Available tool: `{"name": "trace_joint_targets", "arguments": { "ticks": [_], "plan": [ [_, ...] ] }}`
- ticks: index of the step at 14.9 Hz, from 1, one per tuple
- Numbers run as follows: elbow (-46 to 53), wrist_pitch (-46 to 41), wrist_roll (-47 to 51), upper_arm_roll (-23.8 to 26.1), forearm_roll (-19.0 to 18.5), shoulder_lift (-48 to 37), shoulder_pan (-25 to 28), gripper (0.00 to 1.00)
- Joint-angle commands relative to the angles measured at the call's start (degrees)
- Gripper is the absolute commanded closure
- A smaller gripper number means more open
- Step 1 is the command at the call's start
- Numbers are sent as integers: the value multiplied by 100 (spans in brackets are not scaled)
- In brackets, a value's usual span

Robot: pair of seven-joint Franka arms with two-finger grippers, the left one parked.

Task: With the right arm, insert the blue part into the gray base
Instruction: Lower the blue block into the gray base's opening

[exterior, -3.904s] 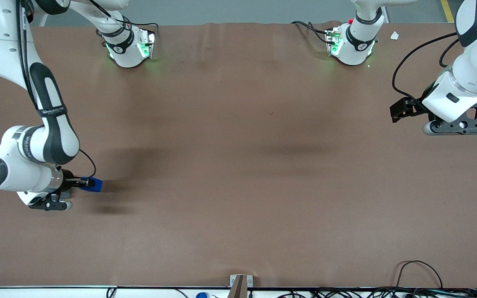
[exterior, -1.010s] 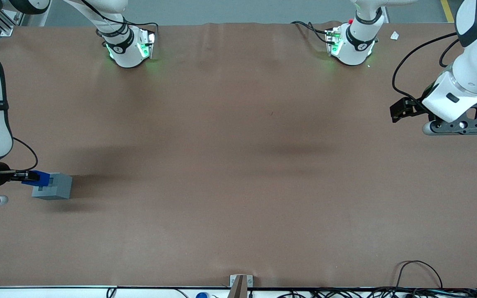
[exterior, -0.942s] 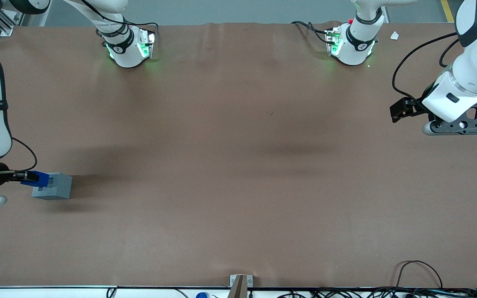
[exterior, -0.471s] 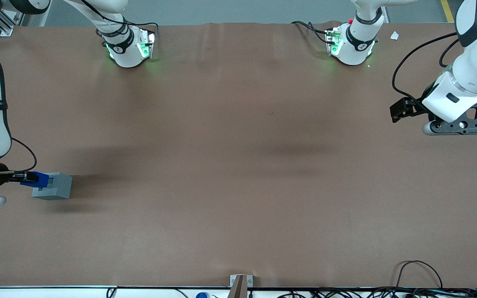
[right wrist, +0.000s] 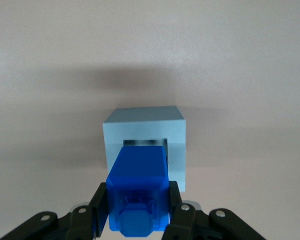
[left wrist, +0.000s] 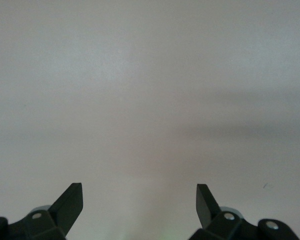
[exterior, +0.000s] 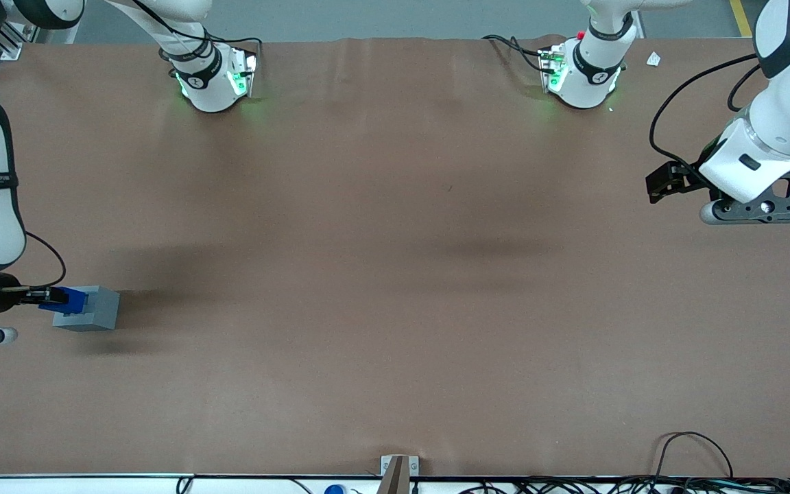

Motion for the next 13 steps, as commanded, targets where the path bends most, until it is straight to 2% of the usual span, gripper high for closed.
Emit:
{"name": "trace_joint_targets", "arguments": {
  "ticks": [1, 13],
  "plan": [
    [61, 56, -183, 79, 78, 73, -121, 100],
    [52, 91, -200, 79, 271, 126, -121, 100]
  ]
}}
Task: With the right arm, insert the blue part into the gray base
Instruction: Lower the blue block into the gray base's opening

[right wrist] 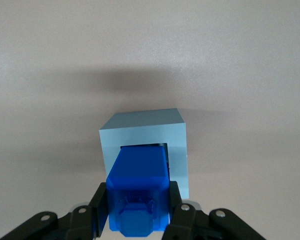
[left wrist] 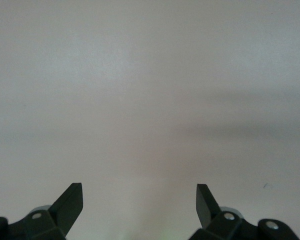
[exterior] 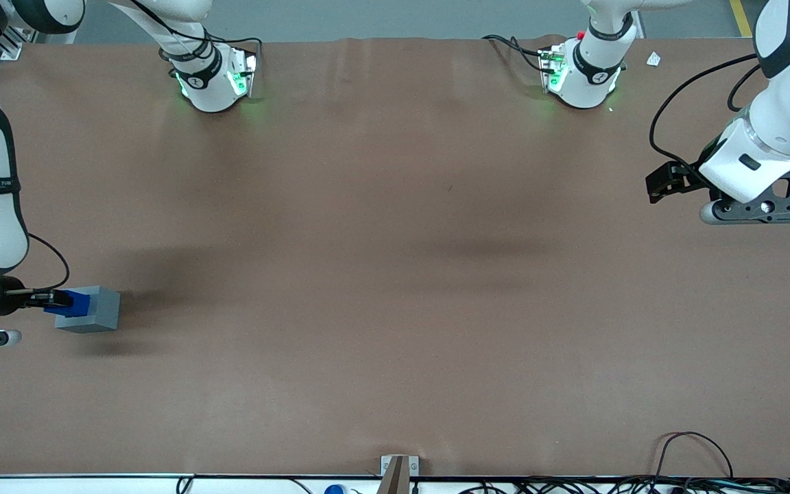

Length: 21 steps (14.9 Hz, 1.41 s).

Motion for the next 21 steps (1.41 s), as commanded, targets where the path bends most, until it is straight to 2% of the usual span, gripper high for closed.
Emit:
{"name": "trace_joint_targets", "arguments": {
  "ticks": [1, 8, 9, 10, 11, 12, 21],
  "plan": [
    [52, 91, -141, 88, 98, 71, -101, 100],
    [52, 267, -388, 88, 98, 158, -119, 99],
    [52, 258, -379, 88, 98, 167, -119, 93],
    [60, 258, -353, 88, 90, 159, -110, 61],
    [61, 258, -361, 88, 98, 158, -110, 15],
    [61, 258, -379, 88, 116, 158, -119, 0],
    [113, 180, -379, 123, 124, 62, -295, 0]
  ]
}}
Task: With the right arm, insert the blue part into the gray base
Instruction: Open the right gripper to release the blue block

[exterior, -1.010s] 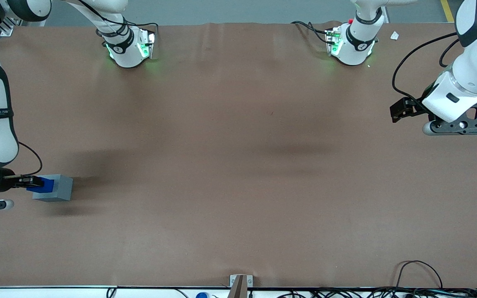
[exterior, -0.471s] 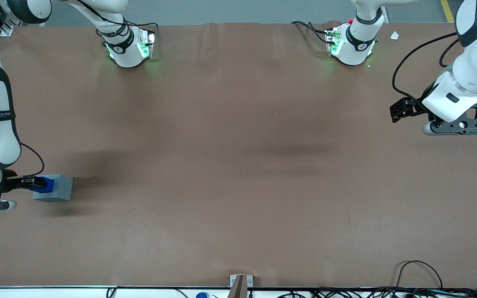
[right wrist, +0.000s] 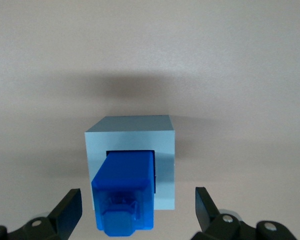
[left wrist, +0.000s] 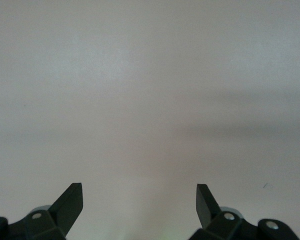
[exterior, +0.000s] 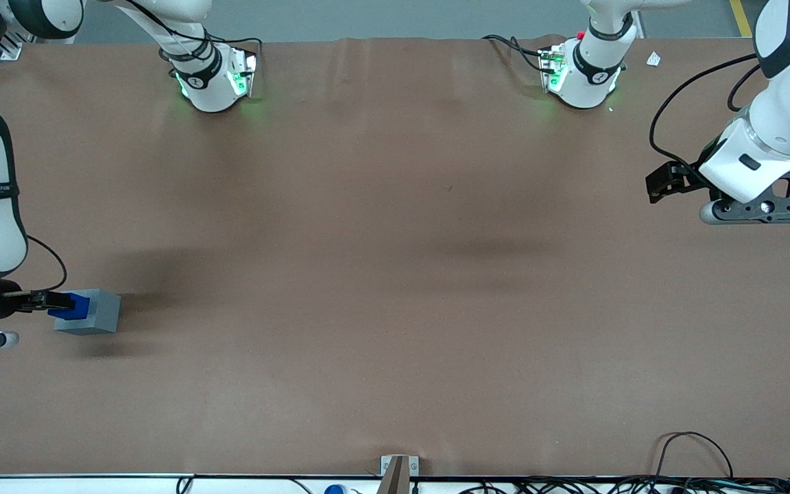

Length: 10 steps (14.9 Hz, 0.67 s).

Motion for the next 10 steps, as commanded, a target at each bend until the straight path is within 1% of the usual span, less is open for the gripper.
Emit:
{"name": "trace_joint_targets", "arguments": {
  "ticks": [1, 2, 3, 8, 10],
  "plan": [
    [43, -127, -90, 125, 193, -274, -173, 0],
    [43, -284, -90, 117, 324, -476, -164, 0],
    [43, -547, -82, 117, 361, -600, -138, 0],
    [35, -1751, -29, 125, 414, -1434, -85, 0],
    [17, -2322, 76, 117, 702, -1795, -68, 0]
  ]
}}
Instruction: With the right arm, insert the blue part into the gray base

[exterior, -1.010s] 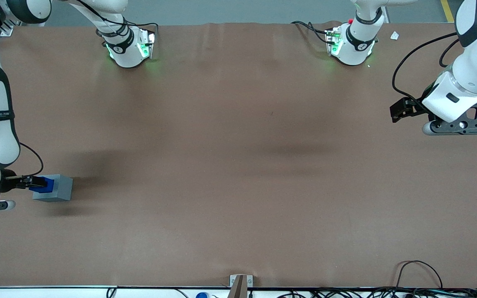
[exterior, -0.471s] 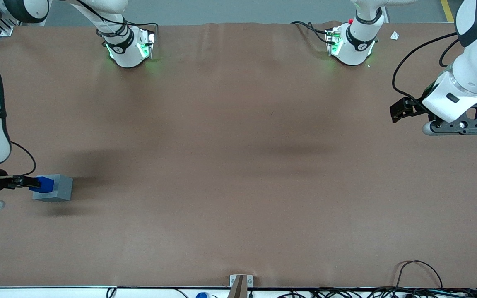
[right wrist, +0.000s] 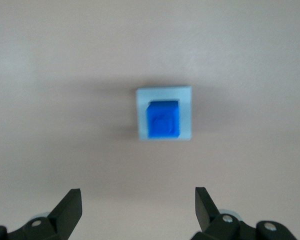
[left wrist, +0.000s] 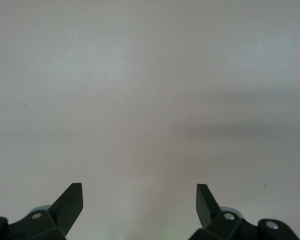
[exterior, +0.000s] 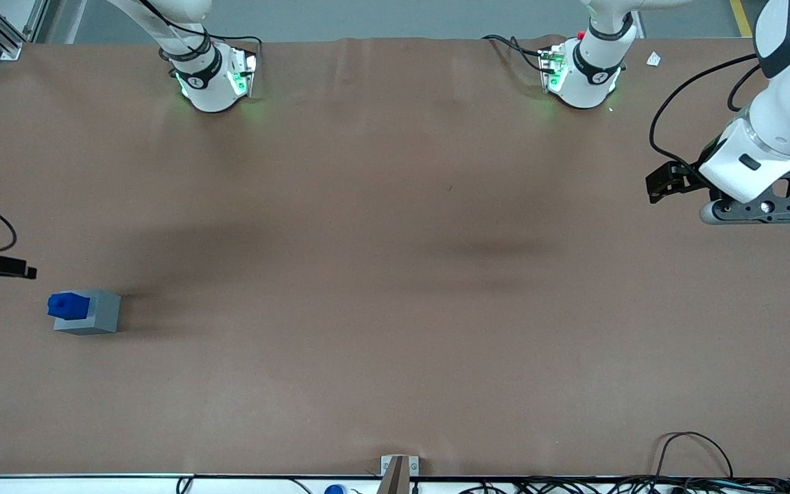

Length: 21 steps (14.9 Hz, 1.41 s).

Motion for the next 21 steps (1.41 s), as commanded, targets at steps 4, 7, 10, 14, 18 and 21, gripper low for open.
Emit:
{"name": "trace_joint_targets", "arguments": {
  "ticks": [4, 7, 10, 14, 18, 21],
  "plan": [
    [-257, -739, 767, 24, 239, -1028, 388, 0],
    [-266, -748, 1101, 15, 134, -1301, 635, 0],
    [-275, -871, 1427, 15, 37, -1503, 828, 0],
    [-397, -1073, 1524, 33, -139, -1837, 1013, 0],
    [-1109, -906, 1533, 33, -165, -2566, 1189, 0],
    [-1207, -897, 1533, 33, -340, -2805, 1294, 0]
  ]
}}
